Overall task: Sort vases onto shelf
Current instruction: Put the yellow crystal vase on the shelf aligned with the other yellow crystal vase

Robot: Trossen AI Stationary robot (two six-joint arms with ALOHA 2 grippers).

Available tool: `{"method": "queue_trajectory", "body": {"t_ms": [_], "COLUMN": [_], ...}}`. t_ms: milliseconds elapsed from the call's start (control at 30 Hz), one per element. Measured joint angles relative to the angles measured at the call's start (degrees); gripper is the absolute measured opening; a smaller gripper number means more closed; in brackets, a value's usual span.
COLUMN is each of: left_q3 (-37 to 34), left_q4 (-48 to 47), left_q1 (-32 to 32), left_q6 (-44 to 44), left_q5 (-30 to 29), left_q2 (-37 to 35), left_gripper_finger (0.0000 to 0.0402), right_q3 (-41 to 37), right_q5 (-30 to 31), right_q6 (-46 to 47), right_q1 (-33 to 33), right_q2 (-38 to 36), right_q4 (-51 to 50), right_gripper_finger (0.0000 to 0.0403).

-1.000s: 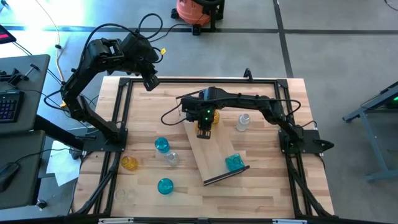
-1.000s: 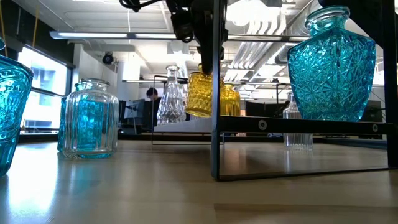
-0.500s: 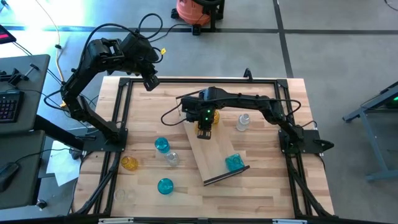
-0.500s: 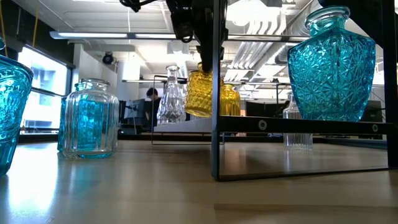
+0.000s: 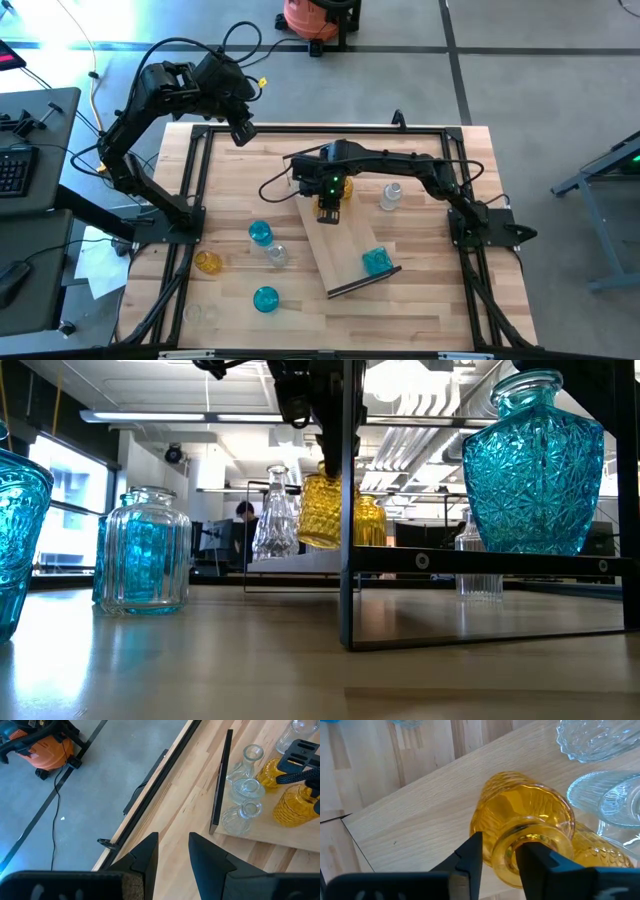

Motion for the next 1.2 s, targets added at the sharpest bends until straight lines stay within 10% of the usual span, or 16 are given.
{"method": "queue_trajectory", "body": {"t_ms": [1200], "left_q3": [0.0], "left_q4": [0.0], "left_q1": [-0.01], "left_q6": [1.99], "left_q5": [2.57], "left_q2": [0.0], "left_gripper_finger": [0.0102], "right_q3": [2.91], "right_q5": [0.18], "right_q6": [0.0], "right_q1": [0.3], "right_q2": [4.37], "right_q4": [-4.29], "right_gripper_finger": [0.0113]}}
